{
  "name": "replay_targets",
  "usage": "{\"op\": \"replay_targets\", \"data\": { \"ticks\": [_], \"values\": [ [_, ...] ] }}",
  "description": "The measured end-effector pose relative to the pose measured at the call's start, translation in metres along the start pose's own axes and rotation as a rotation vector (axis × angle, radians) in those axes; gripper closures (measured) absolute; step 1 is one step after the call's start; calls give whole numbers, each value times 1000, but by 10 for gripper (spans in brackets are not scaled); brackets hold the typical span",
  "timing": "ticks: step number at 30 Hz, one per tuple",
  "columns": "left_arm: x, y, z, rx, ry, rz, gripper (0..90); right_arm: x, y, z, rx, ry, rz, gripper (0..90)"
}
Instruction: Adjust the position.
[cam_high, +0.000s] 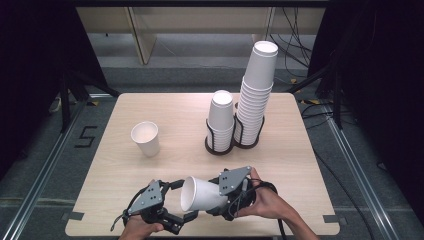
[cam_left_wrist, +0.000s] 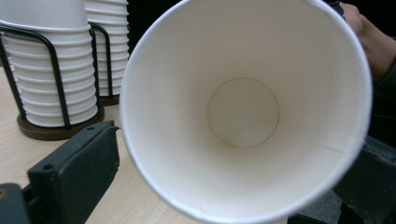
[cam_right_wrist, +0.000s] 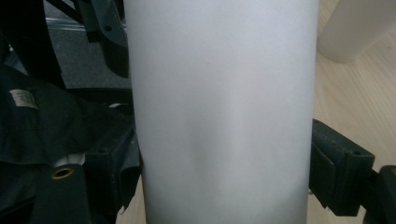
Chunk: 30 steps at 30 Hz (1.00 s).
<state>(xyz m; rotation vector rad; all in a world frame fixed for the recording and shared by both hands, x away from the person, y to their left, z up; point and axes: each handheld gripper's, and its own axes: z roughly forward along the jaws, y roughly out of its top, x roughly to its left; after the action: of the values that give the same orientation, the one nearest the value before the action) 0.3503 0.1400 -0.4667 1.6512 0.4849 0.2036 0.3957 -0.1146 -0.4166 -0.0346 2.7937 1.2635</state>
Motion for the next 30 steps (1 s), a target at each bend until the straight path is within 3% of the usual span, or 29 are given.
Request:
{"op": "replay_targets", "data": {
  "ticks": [6, 8, 9, 15, 21, 25, 29, 30],
  "values": [
    [-4, 0, 3, 3, -3, 6, 18, 3, -1, 9, -8, 32, 2, 219],
    [-5, 0, 4, -20, -14, 2, 20, 3, -1, 11, -14, 41, 4, 218],
    [-6, 1, 2, -6, -1, 5, 20, 4, -1, 12, -14, 45, 5, 218],
    [-5, 3, 0, -21, -13, 6, 43, 5, -1, 15, -18, 46, 4, 218],
    [-8, 5, 0, -12, -12, 53, 72, 4, -4, 19, -18, 59, 23, 210],
    [-7, 7, -3, 4, 16, 63, 76, 5, -2, 18, 2, 25, 46, 181],
    [-6, 10, -5, 0, 31, 54, 77, 7, 1, 13, 47, -51, 46, 162],
    [-7, 11, -6, 20, 46, 55, 77, 8, 2, 13, 55, -59, 47, 168]
  ]
}}
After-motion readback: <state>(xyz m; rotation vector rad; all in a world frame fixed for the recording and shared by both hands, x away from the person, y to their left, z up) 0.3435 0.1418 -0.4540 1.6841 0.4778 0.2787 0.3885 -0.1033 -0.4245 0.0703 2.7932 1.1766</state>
